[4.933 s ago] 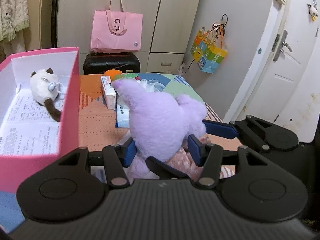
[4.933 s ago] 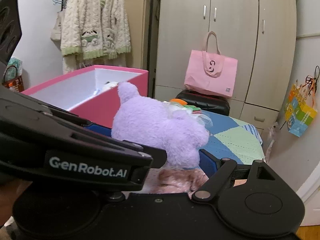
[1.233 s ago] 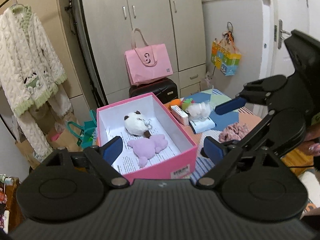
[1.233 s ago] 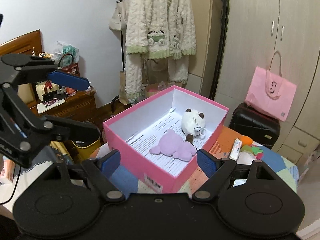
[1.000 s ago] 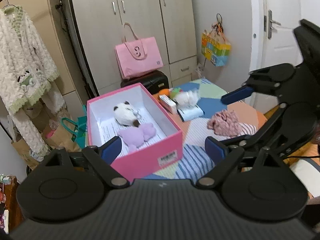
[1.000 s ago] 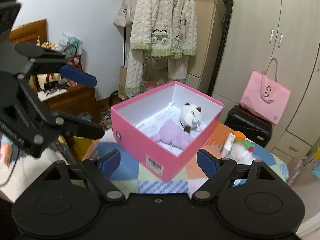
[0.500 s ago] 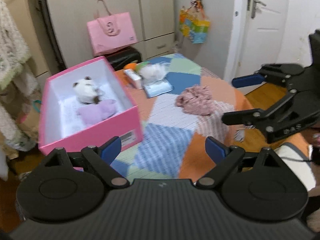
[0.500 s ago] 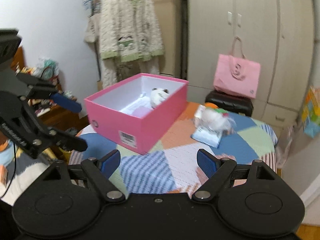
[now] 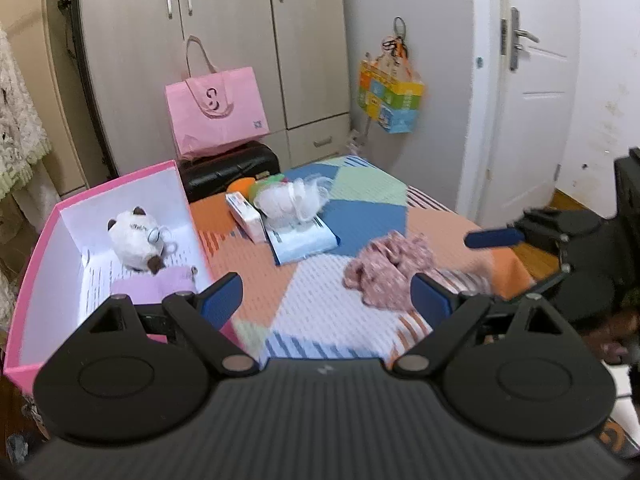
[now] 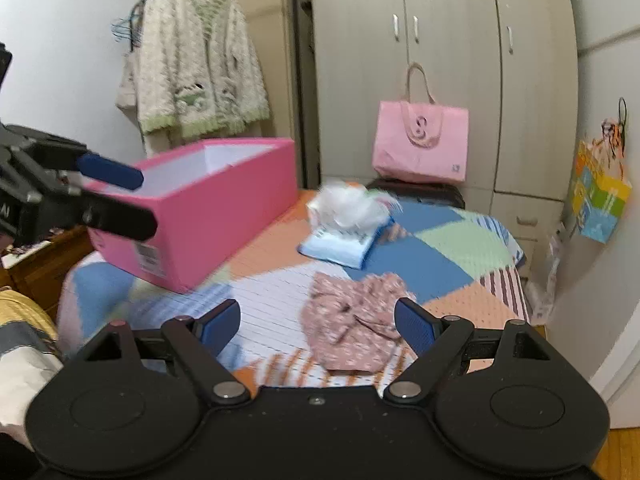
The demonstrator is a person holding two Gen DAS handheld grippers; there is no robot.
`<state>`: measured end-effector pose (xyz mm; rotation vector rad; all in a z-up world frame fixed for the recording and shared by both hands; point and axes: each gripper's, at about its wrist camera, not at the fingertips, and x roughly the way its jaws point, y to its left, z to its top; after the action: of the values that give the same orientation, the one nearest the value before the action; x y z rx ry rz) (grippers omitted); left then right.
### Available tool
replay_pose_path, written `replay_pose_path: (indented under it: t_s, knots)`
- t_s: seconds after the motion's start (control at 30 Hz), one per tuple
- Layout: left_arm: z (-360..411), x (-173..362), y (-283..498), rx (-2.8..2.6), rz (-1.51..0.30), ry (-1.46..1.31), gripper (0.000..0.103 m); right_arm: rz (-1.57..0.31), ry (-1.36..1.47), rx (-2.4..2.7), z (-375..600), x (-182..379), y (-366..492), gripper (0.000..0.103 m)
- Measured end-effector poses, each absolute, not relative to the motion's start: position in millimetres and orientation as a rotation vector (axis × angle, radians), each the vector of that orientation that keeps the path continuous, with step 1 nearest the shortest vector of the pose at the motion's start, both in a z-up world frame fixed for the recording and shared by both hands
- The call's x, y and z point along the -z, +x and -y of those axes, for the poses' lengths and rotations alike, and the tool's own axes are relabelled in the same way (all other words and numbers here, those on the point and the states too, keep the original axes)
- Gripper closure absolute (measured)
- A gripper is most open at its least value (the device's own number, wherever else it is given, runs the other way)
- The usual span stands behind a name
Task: Organize soft objects
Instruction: 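Move the left gripper back toward the white mesh bath puff, then close the left gripper on the bath puff while the right gripper grasps the pink floral scrunchie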
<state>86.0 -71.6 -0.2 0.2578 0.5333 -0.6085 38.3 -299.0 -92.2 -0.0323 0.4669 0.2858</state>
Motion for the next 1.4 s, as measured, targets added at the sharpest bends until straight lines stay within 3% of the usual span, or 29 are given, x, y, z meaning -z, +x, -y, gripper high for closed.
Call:
replay_pose_path:
  t_s: [0.53, 1.07, 1.13, 1.27, 1.4]
  knots:
    - [142, 48, 176, 0.494, -0.416, 0.155, 0.012, -0.473, -0.094, -0.207, 304, 135, 102, 0.015]
    - [182, 85, 266, 0.359, -0.511, 0.172, 0.012, -0.632, -0.049, -0.199, 334, 126, 156, 0.017]
    - [185, 89, 266, 0.333, -0.511, 0.188, 0.016, -0.623, -0.033, -0.196, 332, 127, 150, 0.017]
    - [186, 89, 264, 0.314, -0.486, 0.206, 0.045, -0.595, 0.003, -0.182, 331, 132, 140, 0.019]
    - [185, 89, 261, 0.329, -0.502, 0.193, 0.055, -0.562, 0.036, -0.128, 336, 133, 135, 0.047]
